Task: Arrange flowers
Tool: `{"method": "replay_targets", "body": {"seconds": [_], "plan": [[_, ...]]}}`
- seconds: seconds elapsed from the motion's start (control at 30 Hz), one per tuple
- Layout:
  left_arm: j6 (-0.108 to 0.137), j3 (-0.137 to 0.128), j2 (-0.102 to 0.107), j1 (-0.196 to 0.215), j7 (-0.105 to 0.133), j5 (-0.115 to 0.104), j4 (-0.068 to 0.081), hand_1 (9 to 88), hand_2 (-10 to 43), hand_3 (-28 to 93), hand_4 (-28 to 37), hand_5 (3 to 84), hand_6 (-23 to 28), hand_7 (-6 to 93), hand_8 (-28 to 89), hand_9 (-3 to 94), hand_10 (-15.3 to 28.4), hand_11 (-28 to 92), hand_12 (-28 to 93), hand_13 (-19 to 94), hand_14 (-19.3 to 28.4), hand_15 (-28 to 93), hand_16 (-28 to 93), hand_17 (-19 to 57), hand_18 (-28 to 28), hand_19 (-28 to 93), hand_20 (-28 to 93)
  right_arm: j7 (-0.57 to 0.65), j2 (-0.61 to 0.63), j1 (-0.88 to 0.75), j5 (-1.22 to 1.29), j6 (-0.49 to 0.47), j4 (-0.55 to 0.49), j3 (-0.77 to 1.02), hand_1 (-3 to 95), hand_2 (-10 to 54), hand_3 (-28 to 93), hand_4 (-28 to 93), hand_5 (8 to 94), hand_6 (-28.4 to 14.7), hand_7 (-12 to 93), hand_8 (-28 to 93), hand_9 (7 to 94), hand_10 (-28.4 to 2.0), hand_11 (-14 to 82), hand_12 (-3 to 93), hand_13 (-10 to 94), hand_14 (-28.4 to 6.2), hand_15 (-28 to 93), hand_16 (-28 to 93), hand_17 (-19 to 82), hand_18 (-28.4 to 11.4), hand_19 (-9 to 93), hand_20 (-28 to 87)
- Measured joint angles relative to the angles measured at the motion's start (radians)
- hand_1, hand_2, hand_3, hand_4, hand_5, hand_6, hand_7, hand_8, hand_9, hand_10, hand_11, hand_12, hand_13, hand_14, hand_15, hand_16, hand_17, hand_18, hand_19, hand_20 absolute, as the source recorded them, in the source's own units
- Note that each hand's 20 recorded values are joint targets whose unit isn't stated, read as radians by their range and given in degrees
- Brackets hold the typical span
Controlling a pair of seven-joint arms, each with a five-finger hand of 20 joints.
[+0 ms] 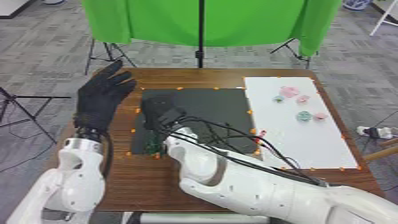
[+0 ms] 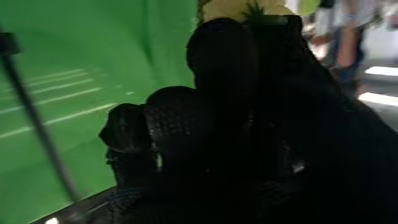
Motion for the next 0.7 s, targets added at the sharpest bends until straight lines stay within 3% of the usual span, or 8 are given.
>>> {"method": "replay_targets", "body": {"seconds": [0.13, 0.3, 0.7], "plan": [[-0.006, 0.022, 0.011, -0.043, 0.009, 0.000, 0.012, 25.8, 7.8, 79, -24.3, 40.2, 10.2, 14.5, -10, 37.6, 20.2, 27, 11, 28, 27.5, 55, -8, -6.9, 27.5, 60, 16, 0.032, -0.002, 0.087, 0.057, 0.028, 0.023, -0.137, 51.1, -9.5, 69, -28, 88.0, 3.4, 15, 1, 86.3, -8.9, 45.9, 24.1, 72, -8.8, 82, 19, 31, -23.1, 93, 60], [-0.006, 0.040, 0.029, -0.066, 0.044, -0.005, 0.014, 25.8, 7.9, 79, -24.3, 40.2, 10.2, 14.5, -10, 37.7, 20.1, 27, 12, 28, 27.6, 55, -8, -6.9, 27.5, 60, 16, 0.062, -0.004, 0.186, 0.084, 0.055, 0.058, -0.274, 50.0, -9.5, 68, -28, 84.8, 3.8, 14, 0, 84.3, -9.3, 48.4, 23.0, 71, -8.7, 82, 19, 30, -23.4, 93, 60], [-0.004, 0.048, 0.050, -0.067, 0.081, -0.022, 0.014, 25.9, 8.1, 79, -23.8, 40.4, 10.4, 14.4, -10, 37.8, 20.2, 27, 12, 28, 27.6, 55, -8, -6.8, 27.4, 60, 16, 0.021, -0.004, 0.193, 0.076, -0.027, 0.057, -0.212, 40.5, -9.5, 72, -28, 75.8, 4.0, 14, -5, 78.9, -10.4, 53.2, 20.8, 67, -10.0, 85, 19, 27, -23.9, 93, 59]]}}
